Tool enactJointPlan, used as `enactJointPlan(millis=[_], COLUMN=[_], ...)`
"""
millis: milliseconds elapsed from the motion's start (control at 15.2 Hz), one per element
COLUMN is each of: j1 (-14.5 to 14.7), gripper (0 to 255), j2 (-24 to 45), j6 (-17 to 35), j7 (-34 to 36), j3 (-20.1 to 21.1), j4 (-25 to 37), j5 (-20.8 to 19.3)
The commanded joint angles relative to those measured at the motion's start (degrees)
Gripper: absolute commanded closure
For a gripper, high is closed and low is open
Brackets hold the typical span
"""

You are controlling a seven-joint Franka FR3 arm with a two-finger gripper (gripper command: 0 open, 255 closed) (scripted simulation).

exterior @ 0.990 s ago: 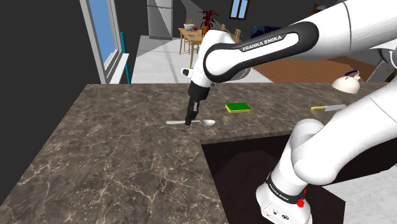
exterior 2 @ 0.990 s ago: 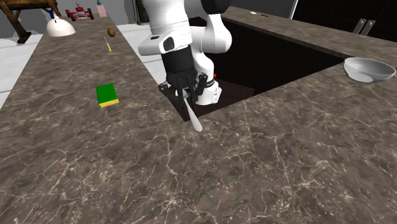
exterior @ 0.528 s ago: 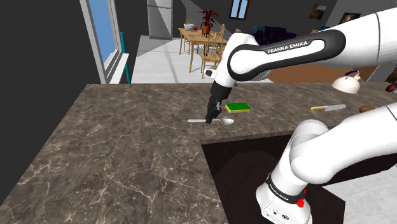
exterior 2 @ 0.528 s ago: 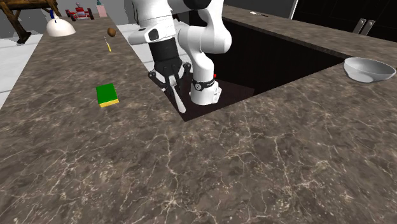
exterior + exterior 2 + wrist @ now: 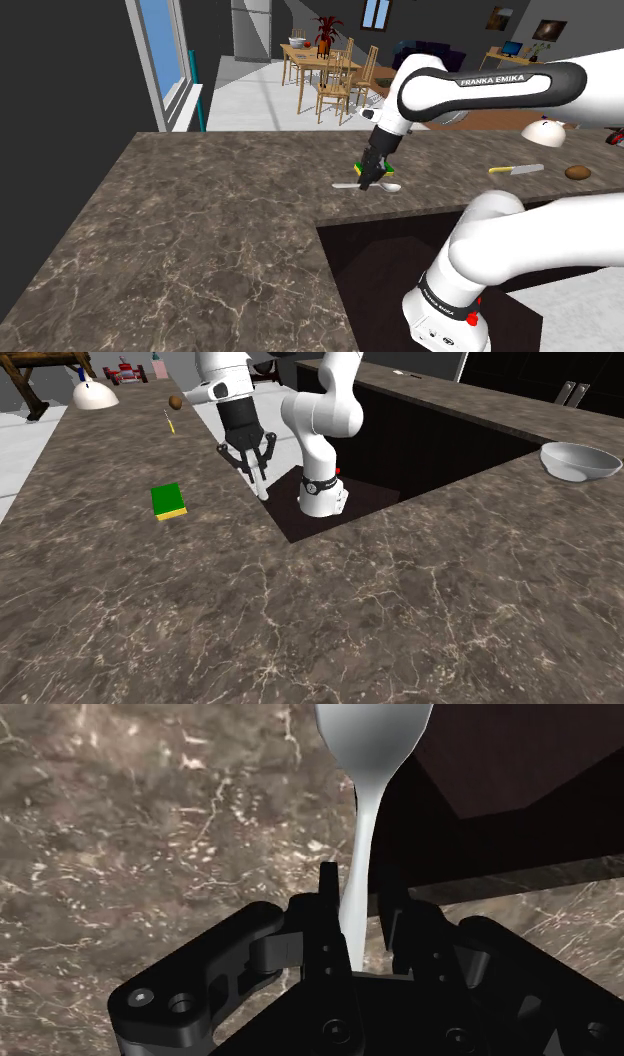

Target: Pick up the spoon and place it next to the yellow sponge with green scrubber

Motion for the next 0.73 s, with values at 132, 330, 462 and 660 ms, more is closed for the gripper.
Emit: enactJointPlan(millis=[132, 330, 462, 660], j1=[-4.74, -8.39, -10.63, -13.61], gripper=[255, 255, 255, 255], j2=[-3.44, -5.01, -5.47, -5.31], j6=[-3.95, -6.68, -8.25, -10.19], j7=[-5.2, -9.52, -12.48, -17.0], j3=[-4.68, -8.55, -11.21, -15.26], j4=[-0.64, -0.3, 0.34, 1.89], j5=[-4.51, -8.12, -10.52, -13.98])
